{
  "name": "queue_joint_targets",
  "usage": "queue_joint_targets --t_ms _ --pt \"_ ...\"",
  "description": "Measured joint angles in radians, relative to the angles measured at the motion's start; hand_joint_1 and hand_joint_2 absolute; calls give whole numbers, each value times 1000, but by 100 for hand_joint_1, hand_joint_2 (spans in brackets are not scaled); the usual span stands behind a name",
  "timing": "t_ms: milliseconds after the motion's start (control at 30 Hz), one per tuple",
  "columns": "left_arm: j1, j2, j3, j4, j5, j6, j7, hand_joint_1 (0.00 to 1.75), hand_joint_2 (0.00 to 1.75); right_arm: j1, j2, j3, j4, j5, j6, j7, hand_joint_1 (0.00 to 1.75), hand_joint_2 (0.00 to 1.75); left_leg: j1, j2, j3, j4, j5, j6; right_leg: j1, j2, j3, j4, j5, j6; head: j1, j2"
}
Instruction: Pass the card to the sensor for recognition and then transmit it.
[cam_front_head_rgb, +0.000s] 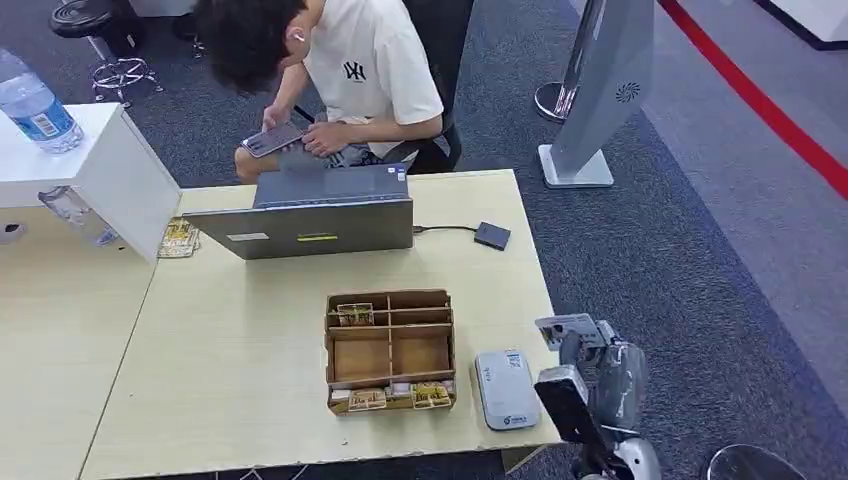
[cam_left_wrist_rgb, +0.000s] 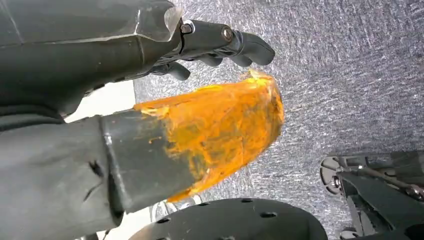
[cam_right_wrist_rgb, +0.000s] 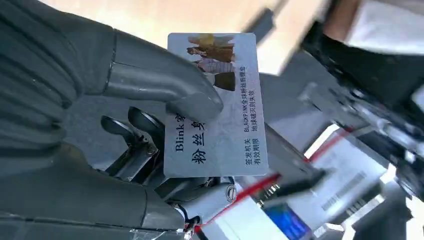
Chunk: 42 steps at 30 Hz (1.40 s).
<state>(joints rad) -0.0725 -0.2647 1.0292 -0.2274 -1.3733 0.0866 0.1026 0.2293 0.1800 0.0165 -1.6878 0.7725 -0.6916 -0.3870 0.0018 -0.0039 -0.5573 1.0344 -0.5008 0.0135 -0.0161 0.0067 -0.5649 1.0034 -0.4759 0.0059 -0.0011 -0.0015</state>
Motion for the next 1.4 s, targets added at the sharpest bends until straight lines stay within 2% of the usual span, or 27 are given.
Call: queue_joint_targets --t_ms 133,300,533,600,700,933,1033,1200,1400 --pt "0 -2 0 0 -15 -4 0 0 0 14 53 -19 -99 2 -1 -96 175 175 0 0 0 0 0 0 0 0 0 0 0 0 0 0" --pt "0 -2 -4 0 -38 -15 1 0 0 13 105 -21 -181 68 -1 -168 175 175 0 0 0 0 0 0 0 0 0 0 0 0 0 0" --pt "-1 0 -24 0 -77 -35 1 0 0 -37 121 18 -198 281 -1 -188 175 175 0 0 -1 0 0 0 0 0 1 0 0 0 0 0" --pt "-2 2 -34 0 -92 -44 1 0 0 -74 114 36 -187 351 -1 -161 175 175 0 0 -1 0 0 0 0 0 1 0 0 0 0 0" --pt "-4 6 -50 0 -112 -55 1 0 0 -165 97 72 -135 464 -1 -83 175 175 0 0 0 0 1 0 0 0 1 0 1 0 0 0" --pt "-6 15 -86 0 -153 -77 -1 0 0 -426 65 164 52 668 -1 131 175 175 0 0 0 0 3 -1 0 0 1 1 2 -1 0 0" --pt "-6 17 -101 0 -166 -86 -1 0 0 -517 39 198 147 714 -1 217 175 175 0 0 0 0 3 -1 0 0 1 1 2 -1 0 0" --pt "-6 23 -122 0 -184 -89 -1 0 0 -639 8 238 290 753 -1 289 175 175 0 0 0 0 3 -1 0 0 0 1 2 -1 0 0" --pt "-6 24 -147 0 -195 -97 -1 0 0 -729 -8 287 431 780 -1 347 175 175 0 0 0 0 3 -1 0 0 0 1 2 -1 0 0"
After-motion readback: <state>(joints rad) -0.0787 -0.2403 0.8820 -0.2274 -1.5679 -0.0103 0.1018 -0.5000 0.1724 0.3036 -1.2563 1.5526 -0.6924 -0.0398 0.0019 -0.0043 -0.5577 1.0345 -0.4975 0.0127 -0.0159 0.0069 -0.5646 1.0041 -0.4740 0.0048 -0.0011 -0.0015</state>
